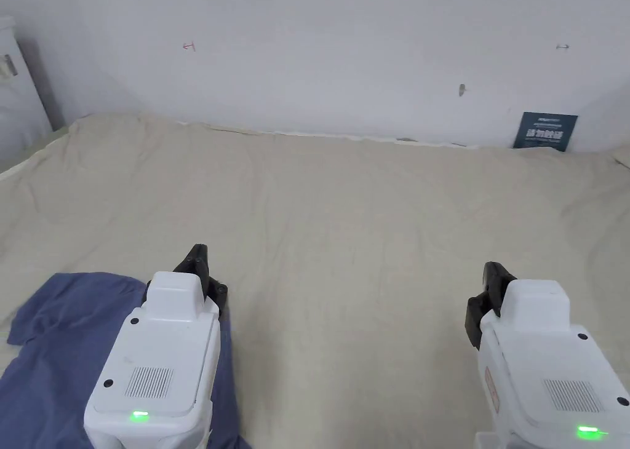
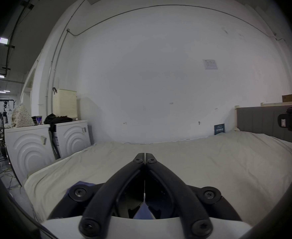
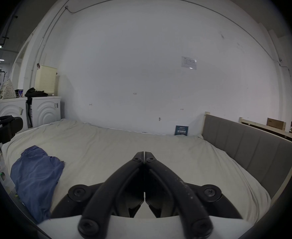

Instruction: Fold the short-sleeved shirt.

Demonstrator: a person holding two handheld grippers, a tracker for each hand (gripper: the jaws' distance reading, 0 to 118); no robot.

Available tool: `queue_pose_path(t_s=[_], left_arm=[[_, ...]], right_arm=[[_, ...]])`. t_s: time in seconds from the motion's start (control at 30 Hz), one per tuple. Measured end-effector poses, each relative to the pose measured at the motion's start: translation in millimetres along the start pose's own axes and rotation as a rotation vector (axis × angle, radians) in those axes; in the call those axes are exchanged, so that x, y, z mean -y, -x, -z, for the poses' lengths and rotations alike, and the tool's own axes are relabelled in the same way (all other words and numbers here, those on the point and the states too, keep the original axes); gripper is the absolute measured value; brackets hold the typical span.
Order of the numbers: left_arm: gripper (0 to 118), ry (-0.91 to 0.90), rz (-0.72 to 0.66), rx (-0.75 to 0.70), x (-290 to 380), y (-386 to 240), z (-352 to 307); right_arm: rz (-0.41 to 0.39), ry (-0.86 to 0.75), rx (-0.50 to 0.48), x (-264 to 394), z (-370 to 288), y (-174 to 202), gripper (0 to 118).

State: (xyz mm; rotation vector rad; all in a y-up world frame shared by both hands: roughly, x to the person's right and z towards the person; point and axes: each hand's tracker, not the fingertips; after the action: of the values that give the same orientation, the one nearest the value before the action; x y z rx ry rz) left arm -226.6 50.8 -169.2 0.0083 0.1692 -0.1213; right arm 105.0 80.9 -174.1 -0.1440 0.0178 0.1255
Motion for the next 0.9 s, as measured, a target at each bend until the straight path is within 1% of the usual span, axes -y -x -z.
queue_pose_path(t_s=[0.13, 0.47, 0.57, 0.73, 0.83, 0.9], left_arm=[[0, 0.021, 0.008, -0.095, 4.8, 41.4, -8.9], [0, 0.086, 0.042, -0.357, 20.1, 157.7, -54.7], [0, 0.113, 0.034, -0.41, 24.9, 182.2, -68.4], [0, 0.173, 0.03, -0.441, 32.7, 208.0, -77.2], [0, 0.226, 0.0, -0.414, 38.1, 215.1, -69.9], [1, 0.287, -0.032, -0.371, 42.7, 216.2, -59.2]], right_arm=[[-0.002, -0.006, -0.092, -2.5, 13.2, 35.4, 1], [-0.013, -0.017, -0.367, -10.1, 32.8, 151.7, 1], [-0.016, -0.011, -0.424, -10.8, 34.9, 179.7, 1], [-0.028, -0.004, -0.485, -9.3, 33.6, 207.7, 1], [-0.031, 0.002, -0.5, -8.4, 33.8, 213.3, 1], [-0.035, 0.006, -0.501, -6.8, 33.5, 211.6, 1]])
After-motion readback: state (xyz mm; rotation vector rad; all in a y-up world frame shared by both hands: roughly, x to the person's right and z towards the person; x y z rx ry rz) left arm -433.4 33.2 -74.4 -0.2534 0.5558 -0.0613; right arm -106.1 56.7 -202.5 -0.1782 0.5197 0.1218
